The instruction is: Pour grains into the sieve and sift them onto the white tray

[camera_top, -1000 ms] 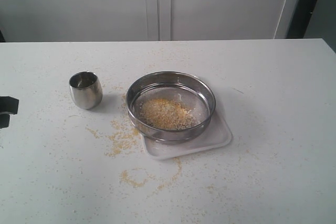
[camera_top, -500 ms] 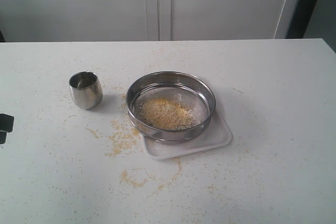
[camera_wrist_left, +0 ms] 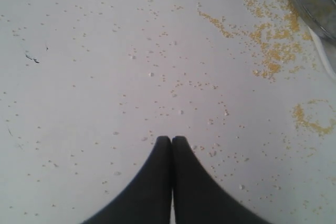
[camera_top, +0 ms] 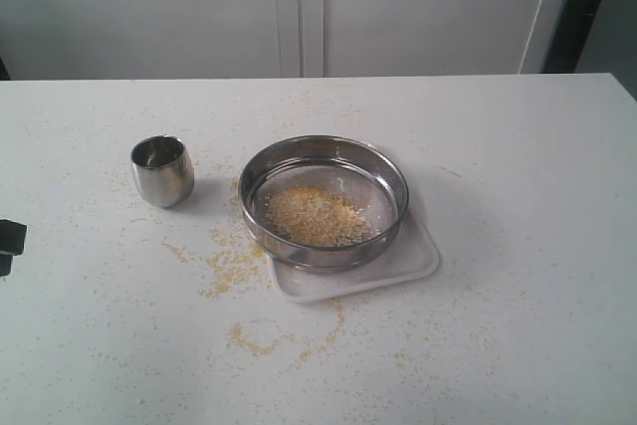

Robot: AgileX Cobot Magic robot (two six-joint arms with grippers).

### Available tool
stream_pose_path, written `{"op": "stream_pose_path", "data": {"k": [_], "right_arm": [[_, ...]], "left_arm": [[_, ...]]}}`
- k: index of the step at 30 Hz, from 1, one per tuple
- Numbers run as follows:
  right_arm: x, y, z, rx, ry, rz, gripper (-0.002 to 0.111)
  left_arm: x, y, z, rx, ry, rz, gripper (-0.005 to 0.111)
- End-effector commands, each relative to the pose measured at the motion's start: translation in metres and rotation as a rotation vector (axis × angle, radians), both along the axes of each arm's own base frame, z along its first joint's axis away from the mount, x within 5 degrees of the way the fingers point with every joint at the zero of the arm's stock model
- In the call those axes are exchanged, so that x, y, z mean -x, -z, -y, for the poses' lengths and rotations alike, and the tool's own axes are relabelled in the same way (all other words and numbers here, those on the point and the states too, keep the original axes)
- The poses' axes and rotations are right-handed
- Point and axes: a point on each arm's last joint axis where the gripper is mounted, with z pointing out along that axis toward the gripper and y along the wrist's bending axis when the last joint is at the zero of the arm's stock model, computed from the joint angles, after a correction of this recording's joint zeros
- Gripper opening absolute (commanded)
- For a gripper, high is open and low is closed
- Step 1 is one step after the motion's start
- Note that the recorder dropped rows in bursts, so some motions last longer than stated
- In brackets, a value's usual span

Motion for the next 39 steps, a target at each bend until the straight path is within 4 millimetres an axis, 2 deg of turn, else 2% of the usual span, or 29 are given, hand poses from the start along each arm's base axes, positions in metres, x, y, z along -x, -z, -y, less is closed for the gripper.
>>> {"op": "stream_pose_path", "data": {"k": [1, 23, 26, 34, 39], "right_arm": [[0.0, 0.001, 0.0, 0.008, 0.001, 0.008, 0.0], [0.0, 0.0, 0.0, 0.014, 0.001, 0.014, 0.0], [-0.001, -0.005, 0.0, 0.007, -0.004, 0.079, 0.0], [-0.002, -0.035, -0.003, -0.031, -0.028, 0.409, 0.0], [0.0, -0.045, -0.003, -0.044, -0.036, 0.515, 0.0]], "left_arm": [[0.003, 0.001, 0.0, 0.004, 0.004, -0.006, 0.0], [0.003, 0.001, 0.0, 0.004, 0.004, -0.006, 0.0], [0.003, 0.001, 0.0, 0.004, 0.004, -0.006, 0.0], [0.003, 0.001, 0.0, 0.004, 0.004, -0.006, 0.0], [0.003, 0.001, 0.0, 0.004, 0.004, -0.006, 0.0]]}}
